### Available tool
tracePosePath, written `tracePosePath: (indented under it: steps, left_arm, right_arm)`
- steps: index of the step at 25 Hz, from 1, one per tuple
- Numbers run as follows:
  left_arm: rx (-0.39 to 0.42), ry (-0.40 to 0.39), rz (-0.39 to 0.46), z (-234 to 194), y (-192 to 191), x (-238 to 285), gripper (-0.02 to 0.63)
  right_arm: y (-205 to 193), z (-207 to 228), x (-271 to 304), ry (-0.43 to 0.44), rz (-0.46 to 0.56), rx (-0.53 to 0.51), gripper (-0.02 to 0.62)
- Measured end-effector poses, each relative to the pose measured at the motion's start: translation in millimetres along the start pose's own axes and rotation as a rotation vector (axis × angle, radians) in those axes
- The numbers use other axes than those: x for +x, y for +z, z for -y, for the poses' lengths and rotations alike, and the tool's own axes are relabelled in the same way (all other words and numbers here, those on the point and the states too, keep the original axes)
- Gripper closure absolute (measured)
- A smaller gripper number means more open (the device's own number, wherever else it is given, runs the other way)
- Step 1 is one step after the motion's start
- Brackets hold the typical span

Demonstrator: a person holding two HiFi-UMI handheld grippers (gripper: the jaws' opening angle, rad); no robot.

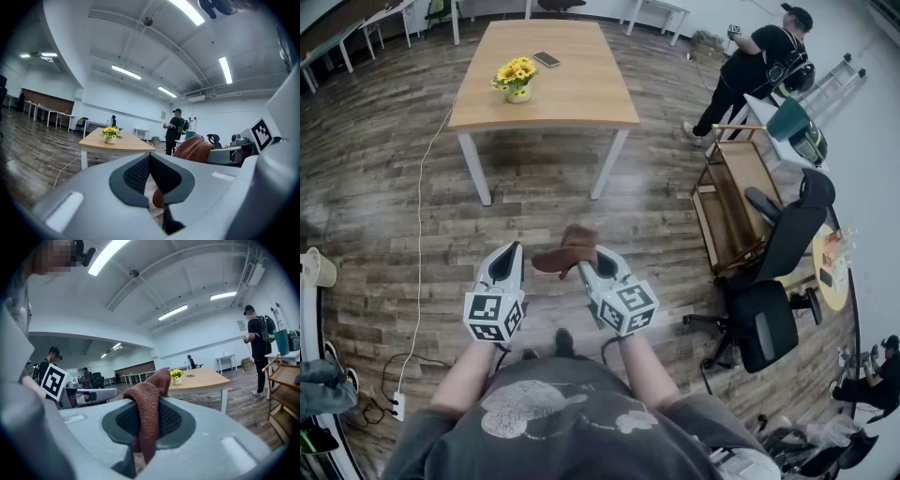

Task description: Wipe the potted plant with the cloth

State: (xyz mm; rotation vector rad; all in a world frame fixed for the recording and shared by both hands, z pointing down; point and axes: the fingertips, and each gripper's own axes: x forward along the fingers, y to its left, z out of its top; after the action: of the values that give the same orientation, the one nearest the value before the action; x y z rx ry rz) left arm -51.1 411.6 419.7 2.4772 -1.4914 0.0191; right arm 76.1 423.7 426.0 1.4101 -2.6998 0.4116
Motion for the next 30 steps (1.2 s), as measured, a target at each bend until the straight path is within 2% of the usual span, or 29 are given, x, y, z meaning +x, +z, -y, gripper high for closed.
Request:
tracePosePath:
  steps: [10, 16, 20, 25, 30]
  left_arm:
    - [0.011, 0.017, -0.013, 6.6, -4.0, 13.4, 0.588]
    - [0.008, 0.034, -0.025, 8.3, -11.5, 21.3, 0.588]
    - [-0.001, 0.081, 0.002, 4.1, -8.7, 28.8, 0.588]
    - [0.036, 0.081, 0.019, 6.8, -2.8, 42.0, 0.588]
    - [0.042, 0.118, 0.045, -1.8, 9.5, 51.5, 0.588]
  right_arm:
    - [-2.4, 26.7, -0.5, -0.013, -0.013, 0.014, 0.549]
    - [8.2, 39.0, 0.5, 0.004, 0.038, 0.033, 0.549]
    - [12.2, 55.4, 2.7, 0.006, 0.052, 0.032, 0.548]
    - [15.4, 84.2, 1.8, -0.014, 0.064, 0.043, 0.546]
    - [13.5, 101.4, 2.4, -0.031, 0.054, 0.049, 0.546]
